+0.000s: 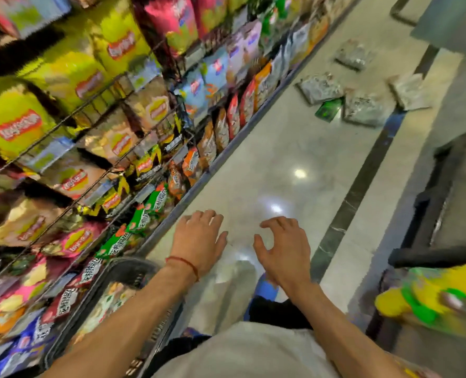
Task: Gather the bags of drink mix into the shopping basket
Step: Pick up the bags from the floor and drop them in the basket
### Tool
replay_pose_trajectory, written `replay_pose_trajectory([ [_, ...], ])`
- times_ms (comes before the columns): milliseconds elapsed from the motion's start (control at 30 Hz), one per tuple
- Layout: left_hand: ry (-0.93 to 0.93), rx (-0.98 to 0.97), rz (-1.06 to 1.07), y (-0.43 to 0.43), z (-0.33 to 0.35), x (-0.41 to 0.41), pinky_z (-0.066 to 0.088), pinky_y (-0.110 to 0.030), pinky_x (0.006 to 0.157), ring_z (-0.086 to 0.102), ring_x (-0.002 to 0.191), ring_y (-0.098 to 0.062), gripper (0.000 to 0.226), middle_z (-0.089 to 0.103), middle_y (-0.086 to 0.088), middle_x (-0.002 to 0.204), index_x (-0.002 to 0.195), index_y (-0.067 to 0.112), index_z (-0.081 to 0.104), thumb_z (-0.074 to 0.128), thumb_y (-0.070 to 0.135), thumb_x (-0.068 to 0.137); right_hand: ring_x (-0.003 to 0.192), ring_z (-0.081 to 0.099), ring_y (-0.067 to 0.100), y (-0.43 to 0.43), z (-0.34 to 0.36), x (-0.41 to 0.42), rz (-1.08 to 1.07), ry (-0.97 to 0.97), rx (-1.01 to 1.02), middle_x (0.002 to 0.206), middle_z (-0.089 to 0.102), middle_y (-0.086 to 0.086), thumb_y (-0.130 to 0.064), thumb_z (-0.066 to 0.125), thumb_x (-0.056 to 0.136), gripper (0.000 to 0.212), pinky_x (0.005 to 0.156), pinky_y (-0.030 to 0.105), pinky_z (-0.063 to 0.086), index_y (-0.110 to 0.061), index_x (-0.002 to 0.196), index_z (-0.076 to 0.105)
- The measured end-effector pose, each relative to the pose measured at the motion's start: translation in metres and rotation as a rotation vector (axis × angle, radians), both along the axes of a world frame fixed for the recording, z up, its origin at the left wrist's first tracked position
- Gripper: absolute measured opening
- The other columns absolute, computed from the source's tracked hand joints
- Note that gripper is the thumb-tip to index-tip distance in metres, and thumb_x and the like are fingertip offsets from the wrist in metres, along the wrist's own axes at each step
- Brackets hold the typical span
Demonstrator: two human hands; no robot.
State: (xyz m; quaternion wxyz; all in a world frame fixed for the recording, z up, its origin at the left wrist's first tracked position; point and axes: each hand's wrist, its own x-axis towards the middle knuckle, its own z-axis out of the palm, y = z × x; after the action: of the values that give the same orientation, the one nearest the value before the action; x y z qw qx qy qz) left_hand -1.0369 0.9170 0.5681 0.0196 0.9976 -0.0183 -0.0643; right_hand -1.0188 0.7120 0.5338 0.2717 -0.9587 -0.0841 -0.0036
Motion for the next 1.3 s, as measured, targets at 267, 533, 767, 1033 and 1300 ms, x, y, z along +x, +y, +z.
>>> replay_pose_trajectory([
  [267, -0.033, -0.025, -0.105, -0.099, -0.008, 0.134, 0.049, -0.041, 0.082, 0.062, 0.099, -0.026, 0.034, 0.065, 0.000, 0.114, 0.118, 0.021, 0.064, 0.054, 0.044, 0.095, 0.100, 0.064, 0.025, -0.108, 0.004, 0.111, -0.146, -0.013, 0.005, 0.101, 0.072, -0.003, -0.031, 0.075, 0.085, 0.021, 0.081, 0.038, 0.050, -0.019, 0.102, 0.075],
  [533, -0.036, -0.033, -0.227, -0.154, -0.018, 0.273, 0.048, -0.040, 0.077, 0.062, 0.094, -0.025, 0.044, 0.065, 0.000, 0.108, 0.116, 0.020, 0.065, 0.039, 0.047, 0.093, 0.103, 0.064, 0.024, -0.171, 0.007, 0.228, -0.311, 0.004, 0.049, 0.106, 0.073, -0.002, -0.029, 0.073, 0.088, 0.020, 0.088, 0.041, 0.053, -0.019, 0.105, 0.075],
  [767, -0.015, -0.055, -0.345, -0.197, -0.033, 0.446, 0.048, -0.040, 0.081, 0.062, 0.101, -0.027, 0.037, 0.066, -0.002, 0.117, 0.124, 0.020, 0.064, 0.050, 0.043, 0.098, 0.108, 0.060, 0.018, -0.217, 0.014, 0.362, -0.466, 0.030, 0.023, 0.111, 0.071, -0.005, -0.031, 0.073, 0.091, 0.021, 0.087, 0.026, 0.038, -0.022, 0.110, 0.075],
  [1033, -0.039, -0.066, -0.504, -0.248, -0.023, 0.619, 0.048, -0.038, 0.074, 0.064, 0.093, -0.028, 0.035, 0.068, -0.003, 0.112, 0.120, 0.019, 0.065, 0.054, 0.042, 0.096, 0.109, 0.058, 0.016, -0.258, 0.038, 0.493, -0.593, 0.048, 0.006, 0.113, 0.070, -0.005, -0.033, 0.070, 0.094, 0.024, 0.088, 0.032, 0.048, -0.023, 0.116, 0.072],
  [1300, -0.035, -0.024, -0.579, -0.317, -0.034, 0.756, 0.047, -0.039, 0.075, 0.063, 0.093, -0.028, 0.034, 0.067, -0.003, 0.112, 0.120, 0.020, 0.064, 0.052, 0.042, 0.097, 0.111, 0.057, 0.015, -0.319, 0.023, 0.617, -0.707, 0.099, 0.010, 0.112, 0.071, -0.007, -0.030, 0.072, 0.090, 0.021, 0.089, 0.032, 0.047, -0.024, 0.110, 0.074],
])
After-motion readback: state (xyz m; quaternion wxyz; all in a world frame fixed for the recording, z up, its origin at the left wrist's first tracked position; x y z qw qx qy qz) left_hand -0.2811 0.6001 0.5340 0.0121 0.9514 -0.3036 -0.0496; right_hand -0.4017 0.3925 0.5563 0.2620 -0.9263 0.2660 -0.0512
